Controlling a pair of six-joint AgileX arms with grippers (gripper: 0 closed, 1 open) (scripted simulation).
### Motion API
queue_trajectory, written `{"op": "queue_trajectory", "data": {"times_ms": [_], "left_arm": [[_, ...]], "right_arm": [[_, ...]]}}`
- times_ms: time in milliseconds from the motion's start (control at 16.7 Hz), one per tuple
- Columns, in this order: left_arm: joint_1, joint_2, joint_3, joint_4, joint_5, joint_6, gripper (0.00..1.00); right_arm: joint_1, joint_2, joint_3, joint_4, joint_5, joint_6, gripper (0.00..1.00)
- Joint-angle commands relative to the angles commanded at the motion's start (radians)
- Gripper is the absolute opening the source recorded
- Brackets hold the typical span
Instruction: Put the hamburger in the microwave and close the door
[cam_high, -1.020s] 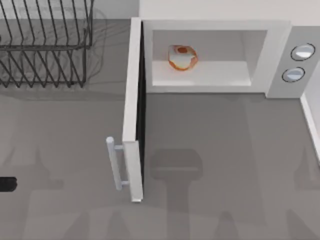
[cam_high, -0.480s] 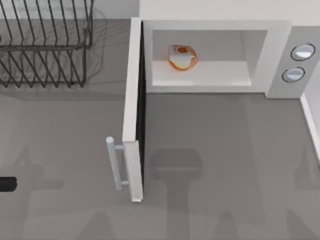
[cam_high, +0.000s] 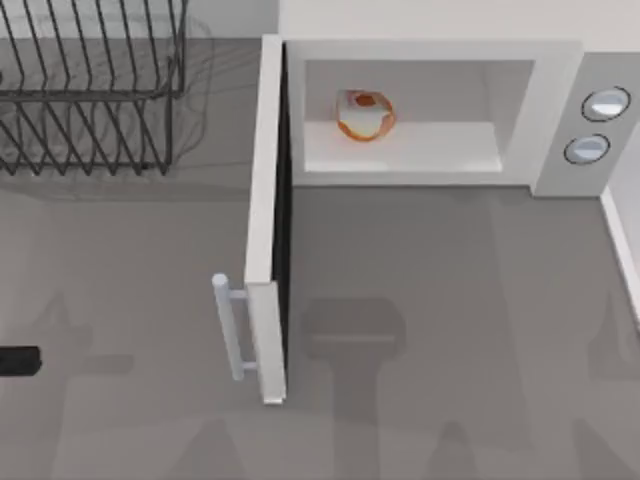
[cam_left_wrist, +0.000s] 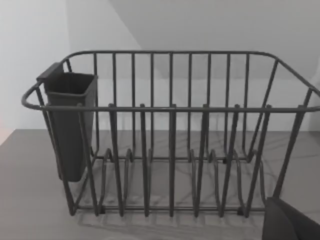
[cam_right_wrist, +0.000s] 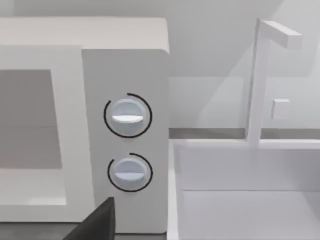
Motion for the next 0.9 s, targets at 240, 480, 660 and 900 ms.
{"op": "queue_trajectory", "data": {"times_ms": [240, 480, 660, 900], "left_arm": [[-0.170, 0.129, 0.037, 0.080, -0.160, 0.002, 0.00], [-0.259, 0.201, 0.066, 0.135, -0.261, 0.003, 0.00], [-0.263, 0.204, 0.067, 0.137, -0.265, 0.003, 0.00], [-0.249, 0.241, 0.084, 0.159, -0.251, 0.003, 0.00]], "right_arm": [[0.000, 0.000, 0.000, 0.000, 0.000, 0.000, 1.00], [0.000, 0.000, 0.000, 0.000, 0.000, 0.000, 1.00], [0.000, 0.000, 0.000, 0.000, 0.000, 0.000, 1.00], [0.000, 0.000, 0.000, 0.000, 0.000, 0.000, 1.00]]}}
